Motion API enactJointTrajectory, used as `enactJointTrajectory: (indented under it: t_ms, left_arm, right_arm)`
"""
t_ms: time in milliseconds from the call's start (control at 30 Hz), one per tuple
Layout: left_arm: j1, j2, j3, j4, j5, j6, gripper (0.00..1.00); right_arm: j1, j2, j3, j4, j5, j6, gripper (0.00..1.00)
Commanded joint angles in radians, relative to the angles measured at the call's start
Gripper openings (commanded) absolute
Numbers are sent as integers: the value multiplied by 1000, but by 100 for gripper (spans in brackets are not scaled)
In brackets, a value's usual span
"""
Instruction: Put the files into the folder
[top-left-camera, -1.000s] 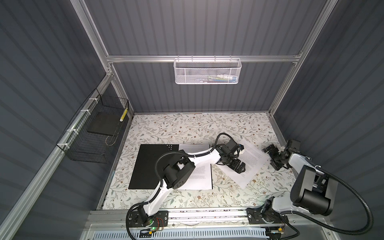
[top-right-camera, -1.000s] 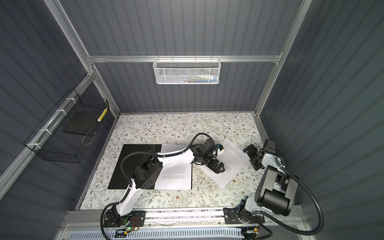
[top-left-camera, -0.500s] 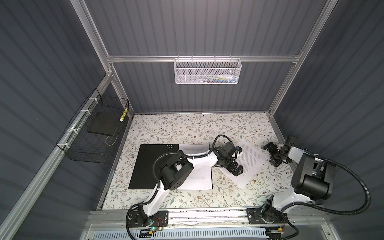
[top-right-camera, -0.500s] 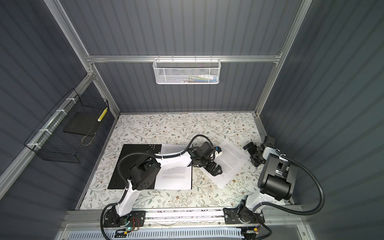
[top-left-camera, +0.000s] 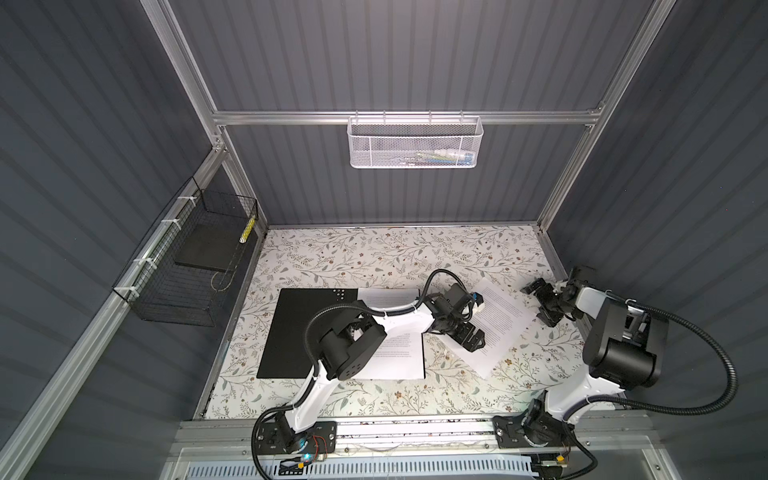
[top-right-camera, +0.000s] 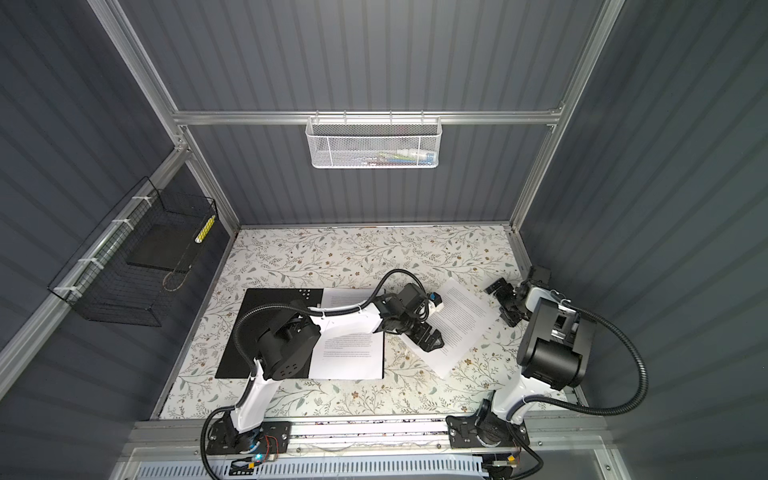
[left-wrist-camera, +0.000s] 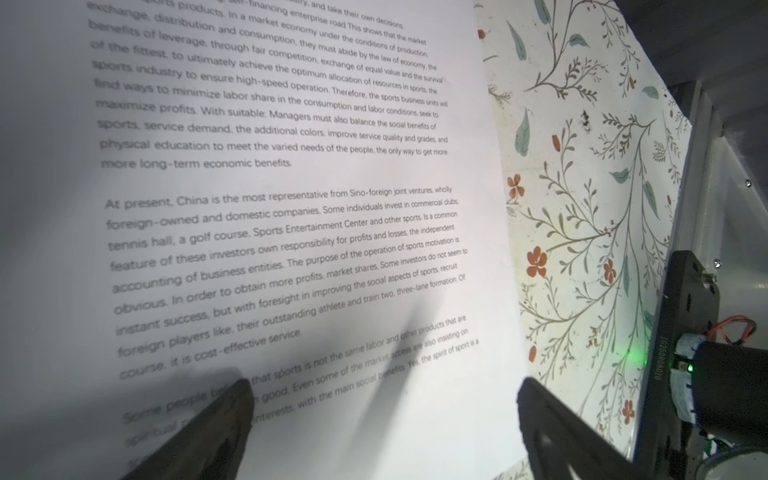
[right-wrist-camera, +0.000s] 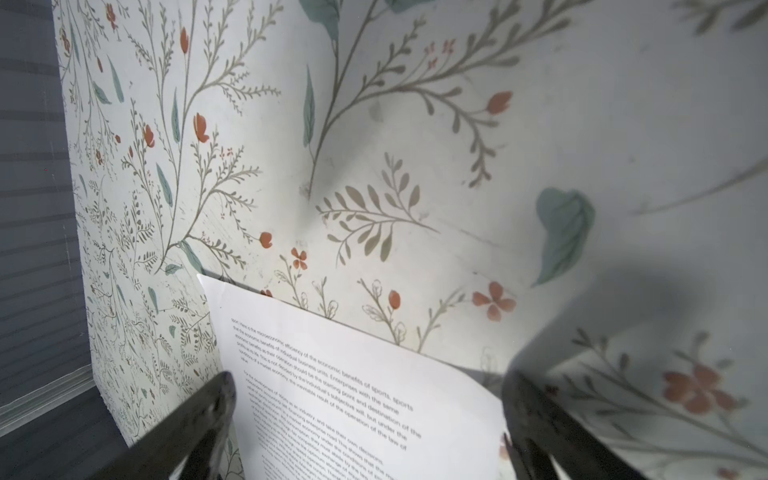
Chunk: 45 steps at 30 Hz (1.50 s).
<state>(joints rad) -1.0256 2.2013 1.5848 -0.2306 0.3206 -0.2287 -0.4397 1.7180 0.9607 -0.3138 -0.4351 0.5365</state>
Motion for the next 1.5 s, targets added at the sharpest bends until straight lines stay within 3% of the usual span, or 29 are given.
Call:
enactJointTrajectory:
  t_ms: [0,200,333,767,1200,1300,1467]
  left_arm:
    - [12,39,-3,-90,38,0,100]
    - [16,35,-3,-93,41,1,100]
    - [19,34,-5,-88,49,0,100]
    - [21,96,59,-105,100,15,100]
    - [22,116,76,-115,113,27,100]
    - [22,118,78,-112,112,26,100]
    - [23,110,72,-120,100,32,100]
  right_arm:
    - [15,37,16,-91,-15,-22,99]
    - [28,44,59,-158,45,-32,99]
    - [36,74,71,-153,-8,-34,99]
    - [142,161,163,-294,-31,-105,99]
    - [202,62,56,-231,-121,-90,99]
    - [207,48,28,-210,-200,-81,99]
    - [219,3,-1,-210,-146,-89,99]
